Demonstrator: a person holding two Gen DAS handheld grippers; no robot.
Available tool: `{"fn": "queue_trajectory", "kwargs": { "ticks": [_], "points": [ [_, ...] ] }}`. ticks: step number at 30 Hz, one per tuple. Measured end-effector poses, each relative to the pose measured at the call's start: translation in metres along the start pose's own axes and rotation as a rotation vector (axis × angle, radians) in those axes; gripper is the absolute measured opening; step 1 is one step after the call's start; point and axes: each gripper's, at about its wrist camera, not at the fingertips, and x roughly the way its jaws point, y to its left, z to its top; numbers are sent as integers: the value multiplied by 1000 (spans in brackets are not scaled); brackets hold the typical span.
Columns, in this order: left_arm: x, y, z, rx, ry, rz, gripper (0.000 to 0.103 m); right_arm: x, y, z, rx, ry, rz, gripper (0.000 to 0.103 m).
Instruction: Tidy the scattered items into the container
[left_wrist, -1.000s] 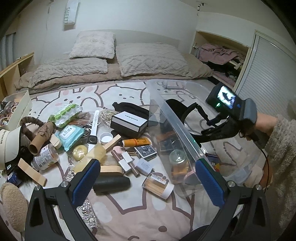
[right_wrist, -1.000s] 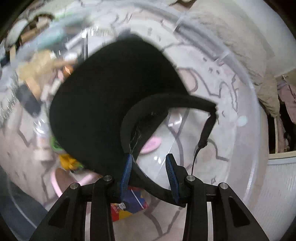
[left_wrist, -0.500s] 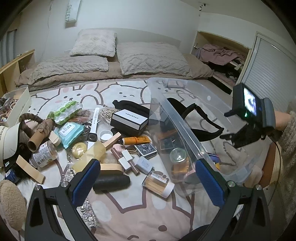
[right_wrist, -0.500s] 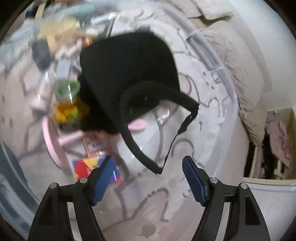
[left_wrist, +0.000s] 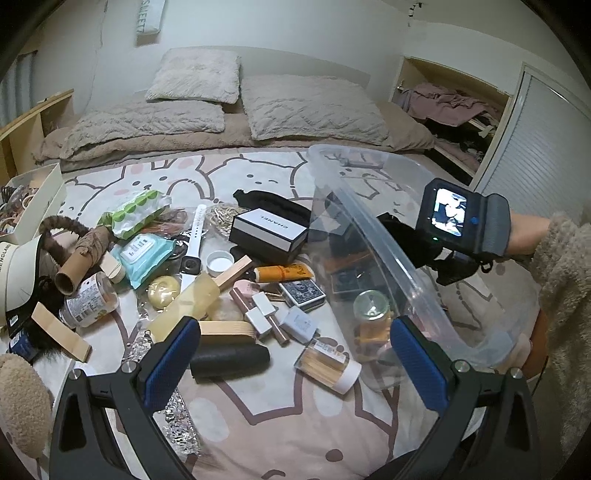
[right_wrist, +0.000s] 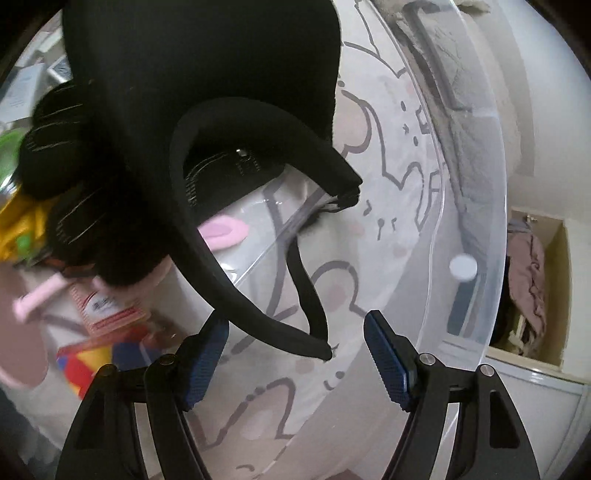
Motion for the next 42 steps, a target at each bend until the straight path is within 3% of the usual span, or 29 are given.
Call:
{"fn": "queue_trajectory", "kwargs": {
  "ticks": [7,11,14,18,20,30,42],
  "points": [
    [11,6,-1,-17,19,3,103,8,-22,15,75,-8,-86,76],
    [12,4,-2,-15,23,-3,103,9,-16,11,22,5,-44,77],
    [9,2,-1,-13,15,-9,103,0,1,2,-66,-26,-26,90],
    [3,-1,0,-7,6,-19,103,-20,-2,-13,-42,-91,-23,95],
    [0,-4,0,0,1,-16,103,-37,-8,-24,-1,-147,-39,103],
    [-19,-16,0,16,-30,-19,103,-116,-25,-58,234,-381,-60,103],
    [-41,-27,-3,31,-66,-10,103,-176,-25,-117,558,-594,2,103]
  ]
}}
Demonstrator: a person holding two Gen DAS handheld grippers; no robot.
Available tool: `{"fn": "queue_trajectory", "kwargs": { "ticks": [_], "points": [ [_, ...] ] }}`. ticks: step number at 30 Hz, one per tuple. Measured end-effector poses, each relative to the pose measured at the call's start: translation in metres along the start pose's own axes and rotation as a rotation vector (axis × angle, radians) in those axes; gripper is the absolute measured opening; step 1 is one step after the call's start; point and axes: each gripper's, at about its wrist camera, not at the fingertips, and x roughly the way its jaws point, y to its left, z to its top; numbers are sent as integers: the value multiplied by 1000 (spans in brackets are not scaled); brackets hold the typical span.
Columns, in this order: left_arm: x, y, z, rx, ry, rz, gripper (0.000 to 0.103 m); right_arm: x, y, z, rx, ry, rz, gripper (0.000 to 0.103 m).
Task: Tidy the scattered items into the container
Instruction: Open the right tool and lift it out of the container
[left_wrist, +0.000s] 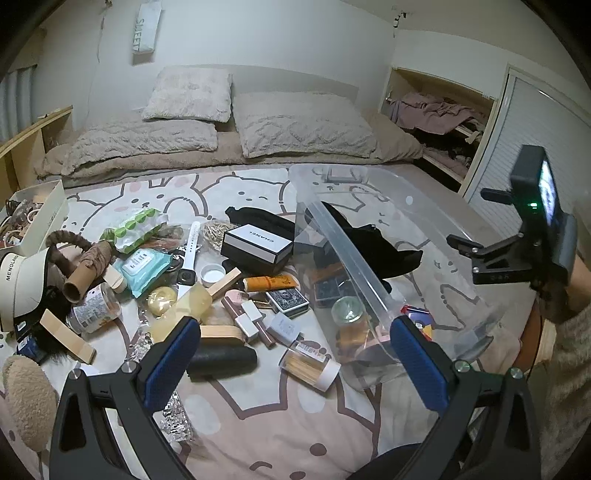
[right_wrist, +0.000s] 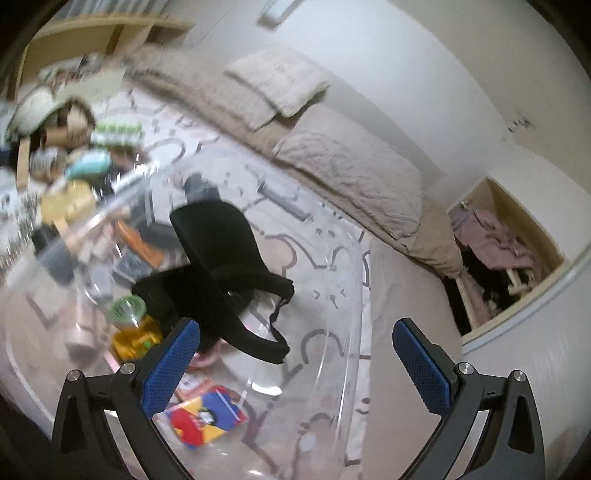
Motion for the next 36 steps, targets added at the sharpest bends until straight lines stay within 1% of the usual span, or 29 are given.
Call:
{"fn": "queue_trajectory", "kwargs": {
  "ticks": [3,9,13,16,22,27,33,36],
  "points": [
    [-6,-2,0,5,-9,3,103,-16,-5,-7,76,-35,12,103],
    [-16,-5,-2,13,-26,13,103,-43,-9,-23,248,-74,40,103],
    [-23,-5,-4,14,-35,25,103,-60,-5,-34,319,-105,52,103],
    [-26,-4,-6,14,-41,40,103,-72,-2,-42,350,-123,60,103],
    [-34,1,-15,2,-59,65,103,-95,9,-56,389,-159,40,103],
    [-40,5,-24,2,-75,87,103,-104,15,-64,424,-172,36,103],
    [-53,21,-31,-29,-101,111,103,-116,21,-67,471,-212,26,103],
    [-60,32,-34,-42,-116,148,103,-124,26,-66,478,-250,22,103]
  ]
}}
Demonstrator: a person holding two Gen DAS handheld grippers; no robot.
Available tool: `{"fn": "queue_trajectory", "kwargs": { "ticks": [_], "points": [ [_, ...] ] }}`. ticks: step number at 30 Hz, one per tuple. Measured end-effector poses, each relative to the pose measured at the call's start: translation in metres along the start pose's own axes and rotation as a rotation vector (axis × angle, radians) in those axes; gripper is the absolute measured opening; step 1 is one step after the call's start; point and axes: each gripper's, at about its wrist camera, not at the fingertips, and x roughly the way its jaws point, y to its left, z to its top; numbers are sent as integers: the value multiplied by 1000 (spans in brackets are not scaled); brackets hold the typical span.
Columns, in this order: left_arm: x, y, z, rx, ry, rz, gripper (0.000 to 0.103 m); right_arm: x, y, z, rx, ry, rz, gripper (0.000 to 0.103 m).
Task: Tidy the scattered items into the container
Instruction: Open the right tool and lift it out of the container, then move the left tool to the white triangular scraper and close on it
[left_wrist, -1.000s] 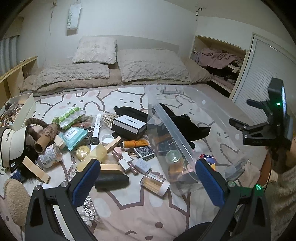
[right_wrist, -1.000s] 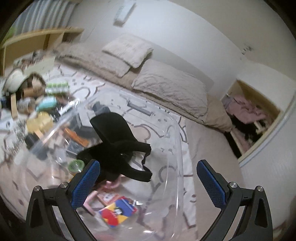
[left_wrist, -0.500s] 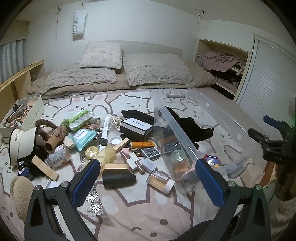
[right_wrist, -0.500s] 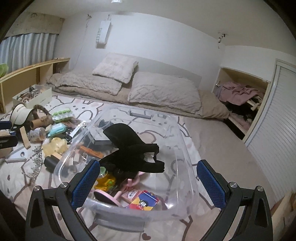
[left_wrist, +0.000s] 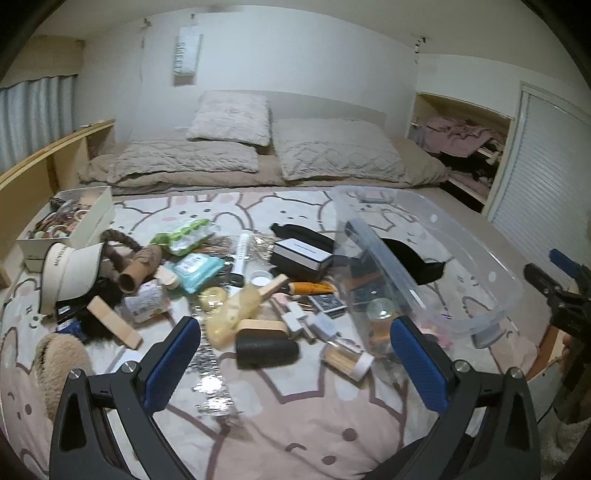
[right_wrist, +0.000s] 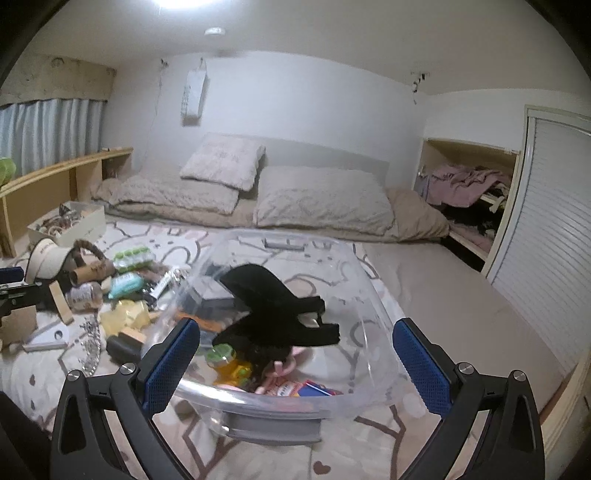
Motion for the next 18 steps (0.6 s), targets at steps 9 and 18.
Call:
{"fn": "queue_trajectory", "kwargs": {
  "ticks": [9,18],
  "points": [
    [-26,37,5,-34,-61,62,103,-11,27,15,13,-71,70,103],
    [-57,68,14,-32,-139,123,103,-13,68,35,-4,-127,172,103]
  ]
}}
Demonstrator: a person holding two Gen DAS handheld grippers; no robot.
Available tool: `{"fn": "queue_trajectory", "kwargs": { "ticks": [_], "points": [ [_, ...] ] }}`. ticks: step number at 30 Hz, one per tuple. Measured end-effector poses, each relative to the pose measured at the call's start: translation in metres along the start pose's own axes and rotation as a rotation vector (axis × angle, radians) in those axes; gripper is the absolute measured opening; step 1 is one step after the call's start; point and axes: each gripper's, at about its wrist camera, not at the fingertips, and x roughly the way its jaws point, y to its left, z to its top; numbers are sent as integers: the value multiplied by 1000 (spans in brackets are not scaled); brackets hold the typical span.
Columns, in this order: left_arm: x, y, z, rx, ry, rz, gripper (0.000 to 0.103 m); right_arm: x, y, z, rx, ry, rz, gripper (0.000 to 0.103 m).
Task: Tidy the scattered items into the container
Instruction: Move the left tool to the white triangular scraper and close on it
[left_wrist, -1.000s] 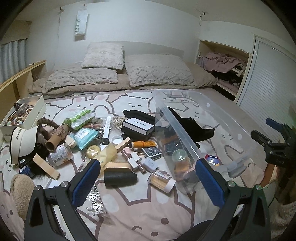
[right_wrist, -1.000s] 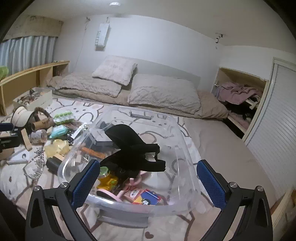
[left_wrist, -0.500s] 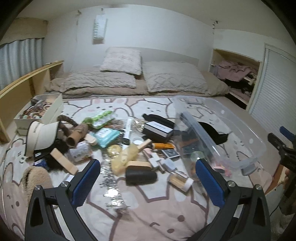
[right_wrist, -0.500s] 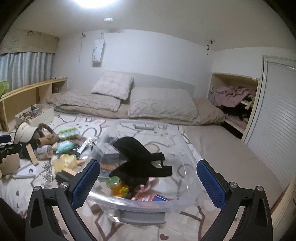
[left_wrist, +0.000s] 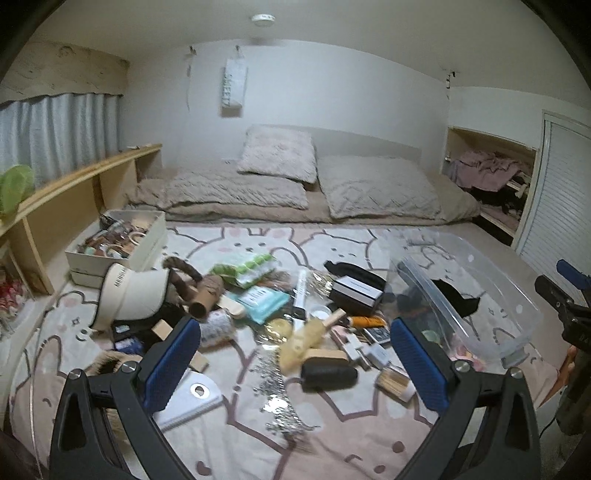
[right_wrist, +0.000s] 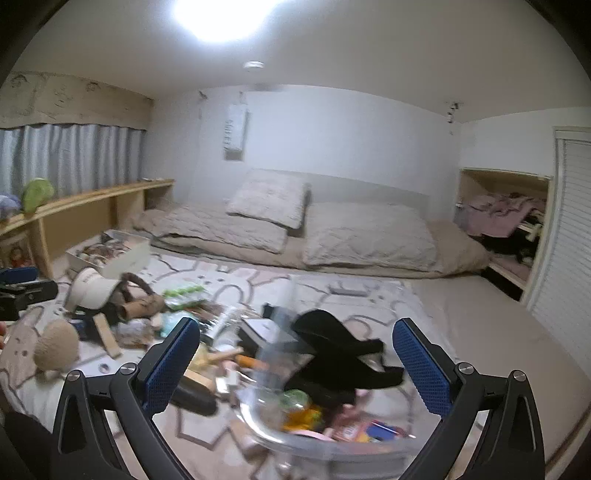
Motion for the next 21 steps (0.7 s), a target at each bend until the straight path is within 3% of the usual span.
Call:
{"fn": "queue_trajectory", "kwargs": {
  "ticks": [7,14,21],
  "points": [
    [3,29,-9,-7,0,36,103,12,35,0,-16,3,115,103],
    [15,56,-26,-57,-5,39,103,29,59,-13,-31,35,168,103],
    [47,67,-51,-39,76,113,103,57,80,-31,-18,100,219,103]
  ]
}}
